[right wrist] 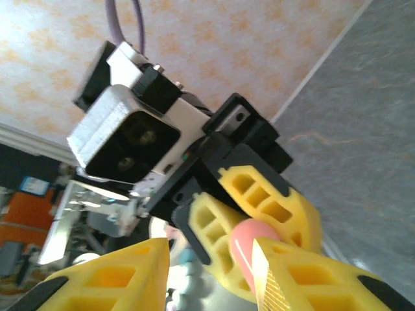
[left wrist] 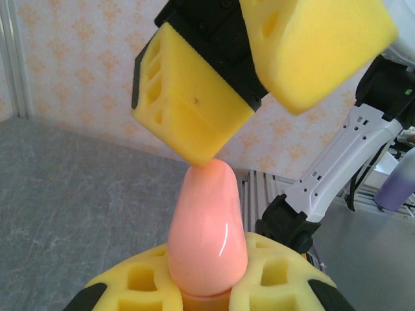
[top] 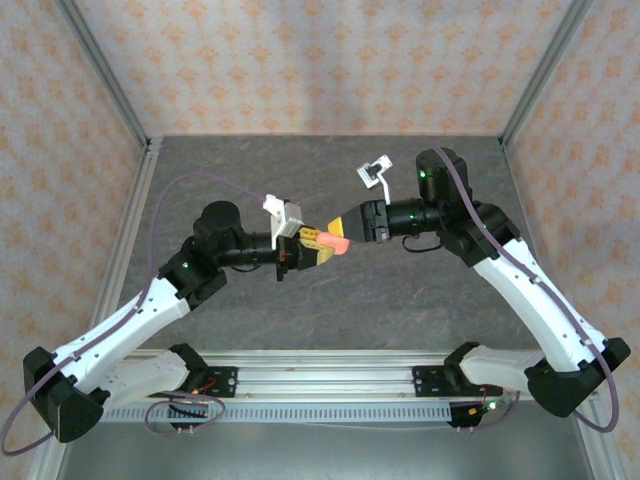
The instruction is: Insert the wireless bluetooth earbuds into the charging case
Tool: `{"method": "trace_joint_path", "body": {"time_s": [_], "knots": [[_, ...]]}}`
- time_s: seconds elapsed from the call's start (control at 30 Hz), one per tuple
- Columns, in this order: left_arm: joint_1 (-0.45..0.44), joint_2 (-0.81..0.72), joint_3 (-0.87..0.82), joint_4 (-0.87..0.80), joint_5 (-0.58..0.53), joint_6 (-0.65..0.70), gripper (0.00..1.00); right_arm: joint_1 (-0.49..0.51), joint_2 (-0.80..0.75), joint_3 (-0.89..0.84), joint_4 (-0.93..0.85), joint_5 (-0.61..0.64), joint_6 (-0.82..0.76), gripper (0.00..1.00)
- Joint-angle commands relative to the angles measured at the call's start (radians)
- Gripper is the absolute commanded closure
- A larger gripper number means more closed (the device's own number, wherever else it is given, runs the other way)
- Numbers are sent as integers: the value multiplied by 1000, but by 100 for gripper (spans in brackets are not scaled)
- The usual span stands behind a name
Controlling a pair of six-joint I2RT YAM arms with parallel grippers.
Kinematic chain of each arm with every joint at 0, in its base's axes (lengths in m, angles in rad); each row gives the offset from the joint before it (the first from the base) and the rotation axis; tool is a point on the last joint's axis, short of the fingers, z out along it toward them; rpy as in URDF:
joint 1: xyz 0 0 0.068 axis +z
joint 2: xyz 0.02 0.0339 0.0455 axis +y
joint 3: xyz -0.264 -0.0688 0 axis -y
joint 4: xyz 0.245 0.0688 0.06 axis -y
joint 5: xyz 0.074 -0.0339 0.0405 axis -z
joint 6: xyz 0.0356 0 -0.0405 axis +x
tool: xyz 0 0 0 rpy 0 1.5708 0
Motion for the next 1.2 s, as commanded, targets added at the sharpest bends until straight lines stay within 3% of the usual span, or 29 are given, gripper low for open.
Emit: {"method": "trace_joint_path", "body": {"time_s": [0.0,0.23,0.4,0.63,0.9,1.17], "knots": [[8,-12,19,50,-32,-44,100,7,-22,17,-156,134,-131,62],[18,-8,9,62,-131,-141,100,34,-31,-61,-190,318,-220,63],[20,28,5,24,-172,-138,100,33,-36,-101,-225,512,-280,62],[22,83,-29,-7,-218,-120,100,21,-68,-121,-203,691,-284,48],[35,236,-115,96,-265,-182,100,-177,-75,-248,-147,834,-157,40],[81,540,-108,189,-237,-289,100,-315,-73,-428,-20,966,-126,28]]}}
